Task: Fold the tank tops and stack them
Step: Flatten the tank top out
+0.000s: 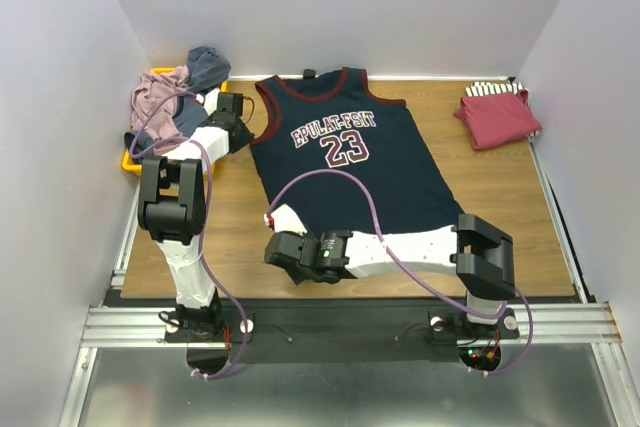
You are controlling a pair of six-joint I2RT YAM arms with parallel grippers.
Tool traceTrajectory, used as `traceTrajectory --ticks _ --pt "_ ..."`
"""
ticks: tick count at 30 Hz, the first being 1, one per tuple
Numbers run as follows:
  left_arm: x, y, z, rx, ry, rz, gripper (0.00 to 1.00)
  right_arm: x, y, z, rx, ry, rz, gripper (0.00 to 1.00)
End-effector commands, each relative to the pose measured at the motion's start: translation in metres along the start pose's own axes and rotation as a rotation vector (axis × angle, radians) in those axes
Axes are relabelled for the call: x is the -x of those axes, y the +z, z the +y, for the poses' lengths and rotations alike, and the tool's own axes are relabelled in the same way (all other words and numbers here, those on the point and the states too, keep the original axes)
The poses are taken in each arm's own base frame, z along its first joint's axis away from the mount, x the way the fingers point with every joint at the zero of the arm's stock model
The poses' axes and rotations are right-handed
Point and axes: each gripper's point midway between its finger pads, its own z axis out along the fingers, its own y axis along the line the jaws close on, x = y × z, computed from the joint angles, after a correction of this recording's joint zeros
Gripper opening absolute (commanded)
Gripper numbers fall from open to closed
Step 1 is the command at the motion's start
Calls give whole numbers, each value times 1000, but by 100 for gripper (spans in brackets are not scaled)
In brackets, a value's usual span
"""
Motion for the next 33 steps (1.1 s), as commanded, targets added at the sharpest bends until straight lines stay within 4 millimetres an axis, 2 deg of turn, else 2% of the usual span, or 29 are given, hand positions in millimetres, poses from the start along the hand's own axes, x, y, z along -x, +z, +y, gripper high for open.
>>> traceTrajectory --ticks 1,10,16,22,33 --pt "11 -16 4 18 -23 -45 37 25 -14 8 -2 118 -111 54" --pt "0 -9 -8 -59 6 -1 38 19 -6 24 13 109 -89 53" --pt "-2 -8 -6 -56 13 2 38 14 -8 35 31 108 -82 51" --pt "-3 -7 -6 -62 7 0 34 1 8 50 11 104 -57 45" --pt "-9 -2 -5 -66 12 8 38 -6 27 28 -155 93 -82 47"
